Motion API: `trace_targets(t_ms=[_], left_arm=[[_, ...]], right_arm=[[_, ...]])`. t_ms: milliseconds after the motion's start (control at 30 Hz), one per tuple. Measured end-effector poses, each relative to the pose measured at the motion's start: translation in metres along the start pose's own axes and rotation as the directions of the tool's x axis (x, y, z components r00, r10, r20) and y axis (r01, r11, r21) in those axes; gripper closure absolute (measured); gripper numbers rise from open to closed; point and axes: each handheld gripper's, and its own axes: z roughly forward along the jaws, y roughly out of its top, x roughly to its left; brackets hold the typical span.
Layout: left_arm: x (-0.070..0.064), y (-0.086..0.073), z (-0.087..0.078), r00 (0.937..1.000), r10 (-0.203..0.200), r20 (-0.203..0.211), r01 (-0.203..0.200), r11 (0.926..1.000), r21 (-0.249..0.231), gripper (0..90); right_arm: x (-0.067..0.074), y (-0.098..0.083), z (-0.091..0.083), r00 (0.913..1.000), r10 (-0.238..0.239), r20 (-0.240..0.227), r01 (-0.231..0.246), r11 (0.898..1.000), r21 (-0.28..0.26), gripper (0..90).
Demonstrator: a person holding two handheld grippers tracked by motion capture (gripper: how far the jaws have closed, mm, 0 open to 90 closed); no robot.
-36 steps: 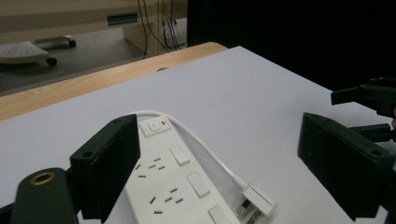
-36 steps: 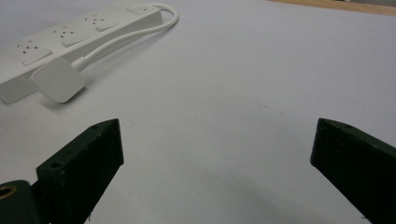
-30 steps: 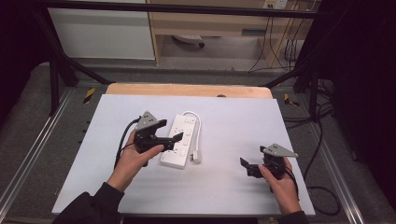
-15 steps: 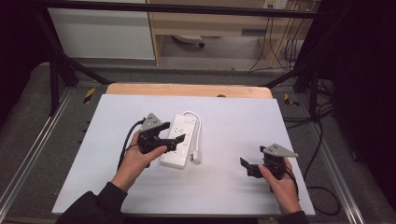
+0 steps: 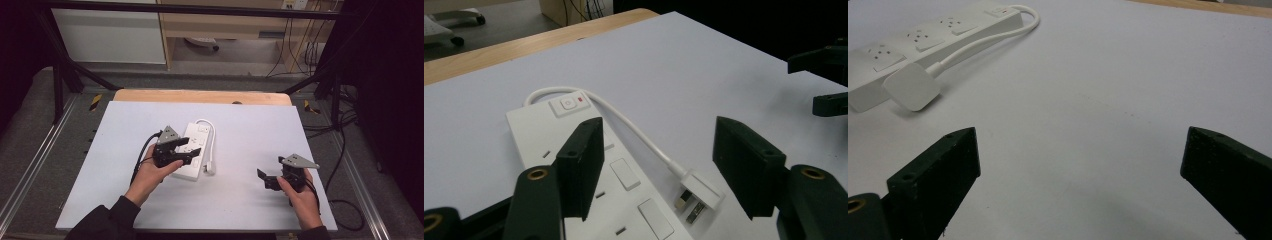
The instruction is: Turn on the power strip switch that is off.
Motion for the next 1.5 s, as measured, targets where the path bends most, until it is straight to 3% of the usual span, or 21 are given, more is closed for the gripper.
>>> trace_targets(t_ms=[100,333,967,1500], left_arm=[[-0.001,-0.003,0.004,0.9999,0.009,0.008,-0.009,0.9998,0.016,39.8],[-0.002,-0.009,0.008,0.9994,-0.011,0.032,0.01,0.9995,0.03,46.9],[0.0,-0.021,0.012,0.9989,-0.018,0.043,0.015,0.9979,0.063,69.8],[-0.004,-0.032,0.017,0.9982,-0.006,0.059,0.001,0.9952,0.098,82.4]], right_arm=[[0.0,0.0,0.0,1.0,0.005,-0.001,-0.005,1.0,0.0,2.9],[0.0,0.0,0.0,1.0,0.005,-0.002,-0.005,1.0,0.0,2.9],[0.0,0.0,0.0,1.0,0.001,-0.004,-0.001,1.0,0.003,3.0],[0.0,0.0,0.001,1.0,0.002,-0.009,-0.002,1.0,0.01,3.0]])
